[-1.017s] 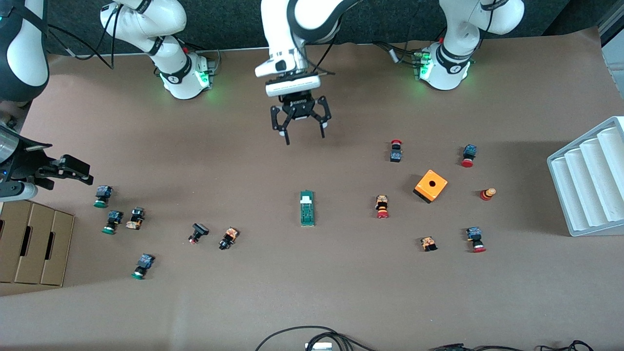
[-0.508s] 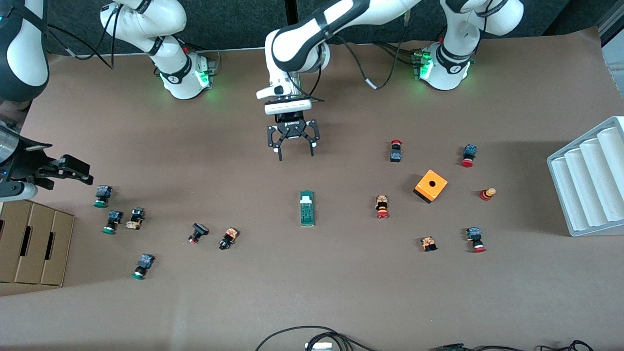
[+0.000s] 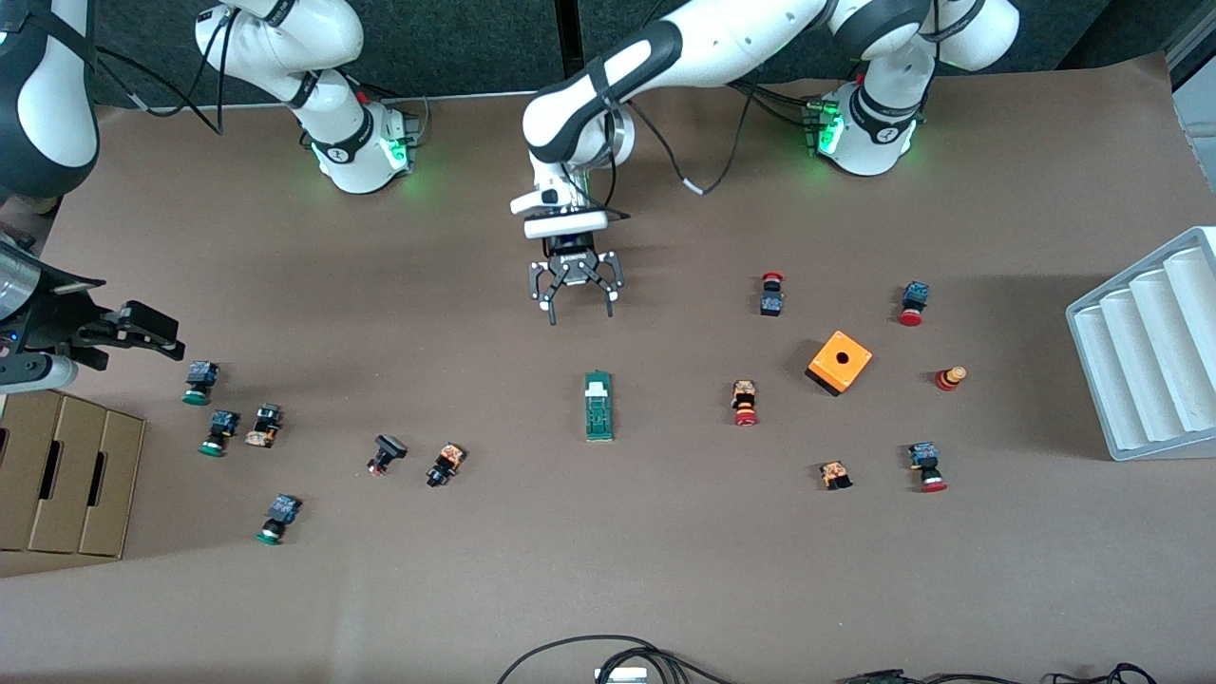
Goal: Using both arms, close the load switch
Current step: 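Move the left gripper over the green load switch and lower it, then grasp the switch body with the left gripper while the right gripper approaches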
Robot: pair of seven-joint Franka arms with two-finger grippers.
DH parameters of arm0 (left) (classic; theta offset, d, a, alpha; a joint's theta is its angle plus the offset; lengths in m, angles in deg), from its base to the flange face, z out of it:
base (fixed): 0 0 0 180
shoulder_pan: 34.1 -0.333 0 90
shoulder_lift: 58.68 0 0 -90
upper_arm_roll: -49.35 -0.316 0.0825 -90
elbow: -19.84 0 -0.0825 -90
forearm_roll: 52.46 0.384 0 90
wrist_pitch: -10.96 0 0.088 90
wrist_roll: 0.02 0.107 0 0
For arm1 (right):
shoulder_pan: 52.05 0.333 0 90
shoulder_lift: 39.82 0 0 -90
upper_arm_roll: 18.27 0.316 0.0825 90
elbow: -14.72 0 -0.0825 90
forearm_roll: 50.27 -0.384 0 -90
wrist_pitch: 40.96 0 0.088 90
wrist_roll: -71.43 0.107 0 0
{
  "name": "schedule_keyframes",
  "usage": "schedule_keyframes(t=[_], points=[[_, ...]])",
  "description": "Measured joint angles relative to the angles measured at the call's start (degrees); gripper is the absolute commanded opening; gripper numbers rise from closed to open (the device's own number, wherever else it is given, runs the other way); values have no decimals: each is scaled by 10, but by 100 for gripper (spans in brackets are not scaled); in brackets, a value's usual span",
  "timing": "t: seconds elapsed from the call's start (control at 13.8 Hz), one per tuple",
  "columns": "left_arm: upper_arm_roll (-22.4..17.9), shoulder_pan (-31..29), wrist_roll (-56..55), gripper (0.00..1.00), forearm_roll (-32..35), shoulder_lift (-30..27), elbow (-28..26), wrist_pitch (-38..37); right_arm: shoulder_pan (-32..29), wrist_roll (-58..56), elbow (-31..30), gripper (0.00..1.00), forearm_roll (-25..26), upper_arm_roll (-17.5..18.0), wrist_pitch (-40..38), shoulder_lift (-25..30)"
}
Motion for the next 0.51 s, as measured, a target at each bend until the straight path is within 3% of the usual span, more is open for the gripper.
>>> schedule_keyframes(t=[0.51], points=[[-26, -1, -58, 100, 99, 60, 1, -3, 68, 1, -1, 99, 45, 4, 13, -52]])
